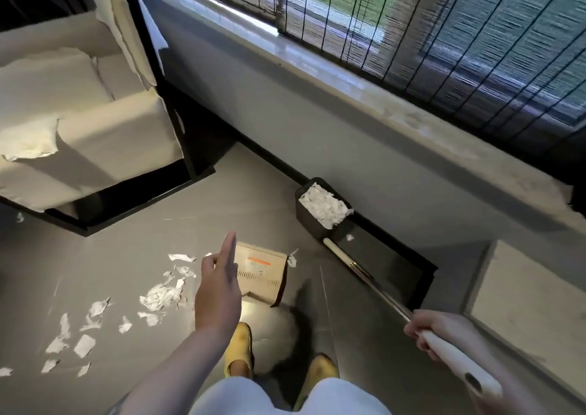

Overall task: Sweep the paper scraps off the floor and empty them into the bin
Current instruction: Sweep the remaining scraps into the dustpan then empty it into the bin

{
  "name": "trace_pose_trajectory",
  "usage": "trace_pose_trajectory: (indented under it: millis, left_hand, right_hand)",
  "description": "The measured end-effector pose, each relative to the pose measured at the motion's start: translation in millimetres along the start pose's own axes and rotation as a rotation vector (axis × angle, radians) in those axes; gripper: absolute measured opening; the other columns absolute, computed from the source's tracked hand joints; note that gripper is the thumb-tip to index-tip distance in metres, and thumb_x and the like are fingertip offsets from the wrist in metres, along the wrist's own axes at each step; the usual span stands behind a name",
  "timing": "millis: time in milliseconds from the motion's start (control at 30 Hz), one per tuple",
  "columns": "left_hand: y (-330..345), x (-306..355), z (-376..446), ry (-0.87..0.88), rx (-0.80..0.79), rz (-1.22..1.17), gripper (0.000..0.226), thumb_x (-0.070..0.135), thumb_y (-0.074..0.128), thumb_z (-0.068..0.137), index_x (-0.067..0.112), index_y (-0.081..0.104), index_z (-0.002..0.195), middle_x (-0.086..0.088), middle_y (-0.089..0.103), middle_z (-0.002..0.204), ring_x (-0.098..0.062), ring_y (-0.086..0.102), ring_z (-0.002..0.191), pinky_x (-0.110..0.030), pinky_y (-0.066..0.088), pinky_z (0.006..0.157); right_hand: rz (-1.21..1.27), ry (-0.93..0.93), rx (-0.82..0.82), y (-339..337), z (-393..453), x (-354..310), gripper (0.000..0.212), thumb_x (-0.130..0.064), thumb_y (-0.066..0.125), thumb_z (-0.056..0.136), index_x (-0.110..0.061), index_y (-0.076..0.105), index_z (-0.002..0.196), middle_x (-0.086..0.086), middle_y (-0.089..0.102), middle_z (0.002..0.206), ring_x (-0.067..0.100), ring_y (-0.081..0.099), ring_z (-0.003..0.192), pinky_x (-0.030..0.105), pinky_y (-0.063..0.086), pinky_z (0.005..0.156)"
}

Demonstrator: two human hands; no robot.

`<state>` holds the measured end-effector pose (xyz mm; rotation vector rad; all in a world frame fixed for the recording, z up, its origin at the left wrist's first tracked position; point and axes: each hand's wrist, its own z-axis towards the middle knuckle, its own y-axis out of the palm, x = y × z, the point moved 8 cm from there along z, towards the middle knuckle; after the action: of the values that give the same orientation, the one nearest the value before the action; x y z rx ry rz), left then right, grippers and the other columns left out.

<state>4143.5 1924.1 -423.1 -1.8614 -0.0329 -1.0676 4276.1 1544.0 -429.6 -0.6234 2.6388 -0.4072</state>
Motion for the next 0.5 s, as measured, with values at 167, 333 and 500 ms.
trace_pose_trajectory:
  millis: [167,333,500]
  left_hand:
    - [4.2,4.0,3.0,0.055,-0.051,0.063,0.054,0.016,0.043,0.104,0.042,0.032,0.150,-0.003,0.049,0.107,-0.018,0.052,0.073,-0.030,0.040,0.056]
    - [-11.6,0.3,-7.9,0.107,-0.001,-0.003,0.053,0.014,0.048,0.102,0.042,0.039,0.147,0.002,0.052,0.102,-0.013,0.055,0.086,-0.029,0.044,0.066]
    - [-24.1,-38.2,-37.9,-0.008,0.098,-0.253,0.064,0.007,0.052,0.100,0.056,0.042,0.139,0.014,0.058,0.118,-0.006,0.056,0.114,-0.041,0.046,0.099]
  right_hand:
    - [0.048,-0.039,0.054,-12.3,-3.4,6.6,0.028,0.012,0.068,0.066,0.000,0.070,0.092,0.018,0.063,0.061,0.021,0.050,0.039,0.020,0.039,0.036]
    - [0.083,-0.137,0.099,-28.2,7.4,-12.8,0.024,0.008,0.069,0.069,0.003,0.071,0.093,0.019,0.062,0.057,0.021,0.053,0.040,0.020,0.043,0.037]
    - [0.039,-0.102,-0.048,-5.4,46.2,-37.6,0.007,0.002,0.061,0.088,0.009,0.061,0.086,0.018,0.057,0.066,0.019,0.052,0.041,0.020,0.043,0.037]
